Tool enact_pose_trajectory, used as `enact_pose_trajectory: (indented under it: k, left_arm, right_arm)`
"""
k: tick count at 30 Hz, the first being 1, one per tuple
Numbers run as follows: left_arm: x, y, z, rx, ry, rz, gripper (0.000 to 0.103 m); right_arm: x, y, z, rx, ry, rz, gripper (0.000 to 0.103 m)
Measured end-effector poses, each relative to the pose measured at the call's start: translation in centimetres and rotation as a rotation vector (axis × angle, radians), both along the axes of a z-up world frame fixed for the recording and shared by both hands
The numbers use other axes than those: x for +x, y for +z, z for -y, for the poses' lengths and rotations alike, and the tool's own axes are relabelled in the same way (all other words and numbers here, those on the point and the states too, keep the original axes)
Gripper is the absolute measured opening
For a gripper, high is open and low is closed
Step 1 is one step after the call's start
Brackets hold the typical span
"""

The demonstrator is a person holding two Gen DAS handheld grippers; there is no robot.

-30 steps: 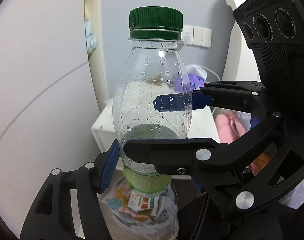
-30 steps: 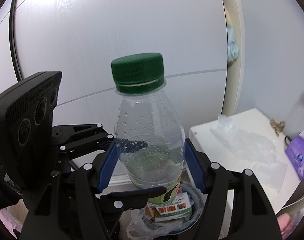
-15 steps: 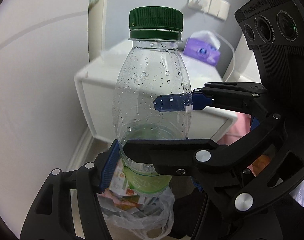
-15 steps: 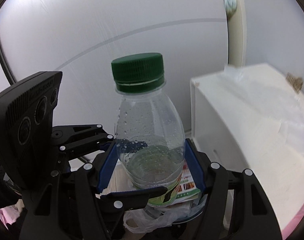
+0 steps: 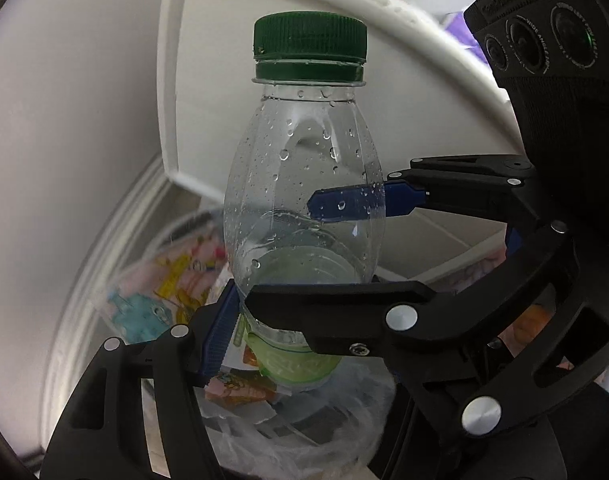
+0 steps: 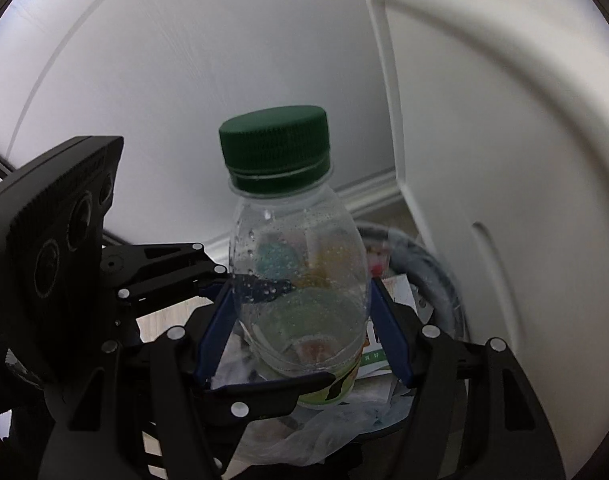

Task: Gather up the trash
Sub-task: 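Lower the bottle into the bin and open both grippers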

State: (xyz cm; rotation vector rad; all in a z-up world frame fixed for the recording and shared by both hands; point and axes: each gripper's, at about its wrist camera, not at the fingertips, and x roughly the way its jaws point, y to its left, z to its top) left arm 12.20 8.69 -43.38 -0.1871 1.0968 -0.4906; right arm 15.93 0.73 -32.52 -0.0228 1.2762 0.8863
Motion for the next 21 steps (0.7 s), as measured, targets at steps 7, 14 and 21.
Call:
enact_pose_trajectory:
  k: [7,14,21]
  left_arm:
    - [3.0,-4.9,-0.4,-0.026,0.015,-0.126,0.06]
    - [4.2,-8.7,-0.7,-0.076,0.044,-0.205,0.06]
    - [4.4,-9.8,-0.5,-0.036,0.016,-0.202,0.061]
  right_arm:
    - [1.8,-5.4,-1.6,-0.049,0.041,-0.106,0.063]
    - [1.7,-9.2,-1.8,-0.061,0.01,-0.175,0.063]
    - [2.2,-11.6,-3.3,-0.083,0.013,-0.185,0.062]
